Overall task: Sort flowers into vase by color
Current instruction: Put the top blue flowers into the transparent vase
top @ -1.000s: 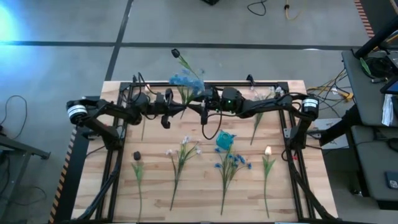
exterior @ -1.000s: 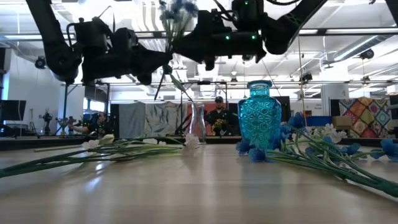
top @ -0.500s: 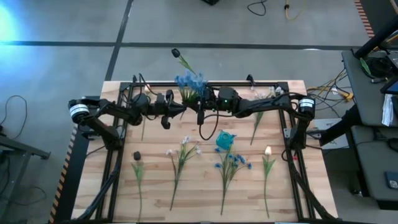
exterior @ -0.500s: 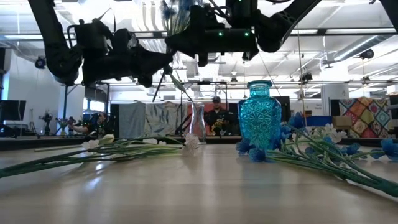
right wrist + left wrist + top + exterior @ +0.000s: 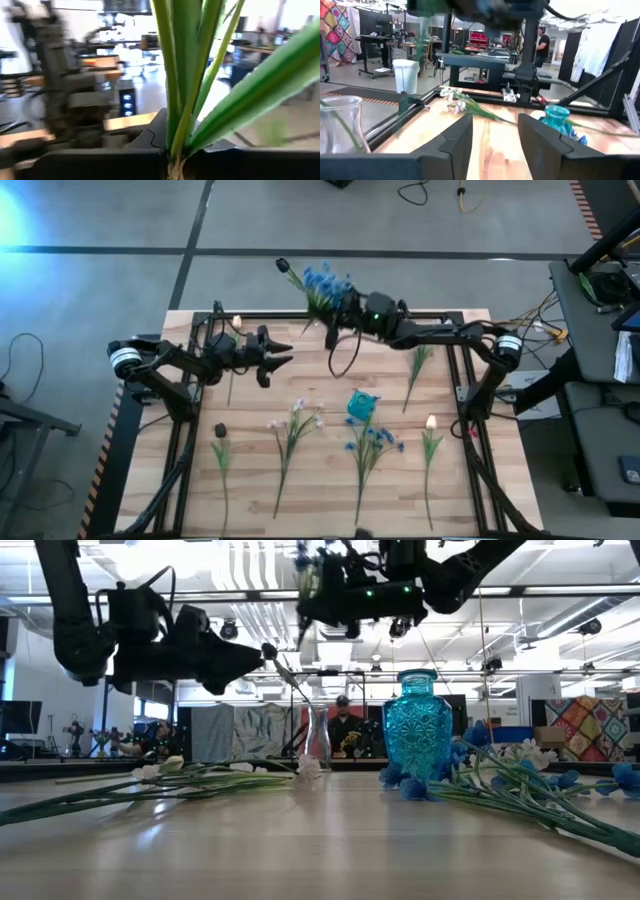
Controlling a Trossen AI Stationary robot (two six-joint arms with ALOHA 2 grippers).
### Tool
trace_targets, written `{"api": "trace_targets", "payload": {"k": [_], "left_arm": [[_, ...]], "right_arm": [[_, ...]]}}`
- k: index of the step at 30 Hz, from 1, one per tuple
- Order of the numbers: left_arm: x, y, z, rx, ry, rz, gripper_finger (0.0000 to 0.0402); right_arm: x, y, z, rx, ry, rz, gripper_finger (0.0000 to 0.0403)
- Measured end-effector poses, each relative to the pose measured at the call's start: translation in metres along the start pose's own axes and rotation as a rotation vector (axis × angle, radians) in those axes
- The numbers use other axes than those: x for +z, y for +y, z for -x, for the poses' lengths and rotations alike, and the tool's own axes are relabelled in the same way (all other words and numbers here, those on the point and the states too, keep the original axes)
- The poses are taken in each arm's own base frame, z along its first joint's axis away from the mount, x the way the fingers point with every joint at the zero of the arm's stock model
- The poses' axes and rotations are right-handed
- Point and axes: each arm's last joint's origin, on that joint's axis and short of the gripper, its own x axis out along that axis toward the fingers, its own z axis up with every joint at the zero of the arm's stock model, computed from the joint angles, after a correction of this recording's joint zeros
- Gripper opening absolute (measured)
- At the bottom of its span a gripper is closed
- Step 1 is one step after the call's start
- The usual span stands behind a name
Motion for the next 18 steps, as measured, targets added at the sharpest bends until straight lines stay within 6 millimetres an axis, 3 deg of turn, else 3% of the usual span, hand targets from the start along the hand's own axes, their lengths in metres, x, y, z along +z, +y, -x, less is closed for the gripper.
{"api": "trace_targets", "payload": {"k": [9,18], "left_arm": [[-0.003,-0.001,0.002,0.002,0.018,-0.020,0.0148],[-0.003,0.000,0.003,0.005,0.018,-0.024,0.0149]], "right_arm": [[0.008,-0.060,0.010,-0.171,0.023,-0.028,0.0013],[0.022,-0.078,0.007,-0.218,0.025,-0.013,0.0013]]}}
